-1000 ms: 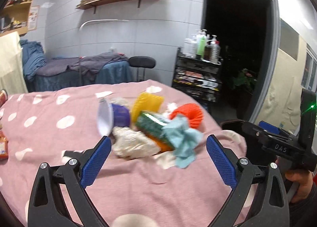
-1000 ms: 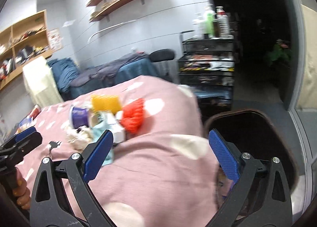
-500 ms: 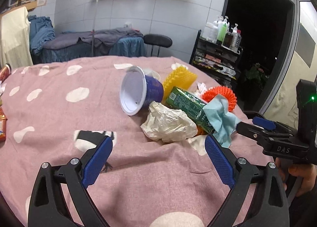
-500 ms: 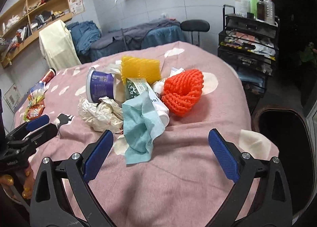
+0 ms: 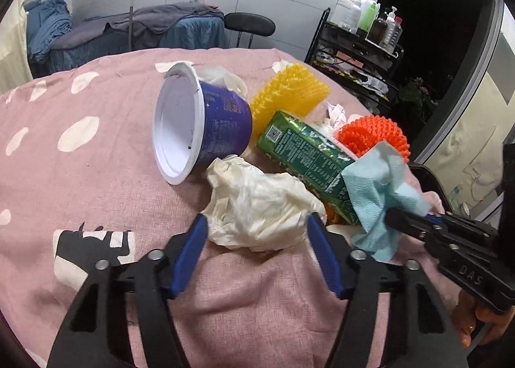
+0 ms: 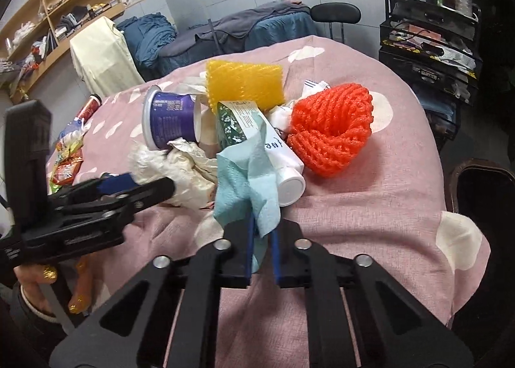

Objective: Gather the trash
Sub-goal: 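Grasp the teal cloth with the right gripper while the left gripper grasps the crumpled white bag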

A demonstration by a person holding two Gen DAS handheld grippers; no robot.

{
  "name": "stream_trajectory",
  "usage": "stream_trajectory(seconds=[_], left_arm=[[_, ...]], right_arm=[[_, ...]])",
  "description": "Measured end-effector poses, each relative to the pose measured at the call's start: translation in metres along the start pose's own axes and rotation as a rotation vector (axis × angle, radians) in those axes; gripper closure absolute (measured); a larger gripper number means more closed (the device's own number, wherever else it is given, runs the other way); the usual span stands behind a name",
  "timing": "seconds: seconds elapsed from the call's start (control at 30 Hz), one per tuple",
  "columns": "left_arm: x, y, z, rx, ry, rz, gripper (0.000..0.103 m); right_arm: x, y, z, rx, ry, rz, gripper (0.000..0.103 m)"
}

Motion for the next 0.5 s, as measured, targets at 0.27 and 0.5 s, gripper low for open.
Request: stream_trajectory(seconds=[0.27,0.5], left_arm=[[-0.018,-0.003,0.008,-0.040,0.042,0.037,0.075],[-0.050,0.006,0.017,-0.022,0.128,0.037,0.077]], right_arm=[[-0.031,-0.008,0.004,-0.042,0.103,-0.011,0.100],[-0.050,-0.004,0.013,-0.034,0.144,-0.011,0.100]])
Point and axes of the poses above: each gripper's, at about its wrist camera, not at the fingertips, and x roughly the way its jaws point, y to its right, z to its underside, the point moved 4 cm from there along x, roughly the way its jaws point, and after that the axes turned 1 degree about -y, right-handed, at the moved point
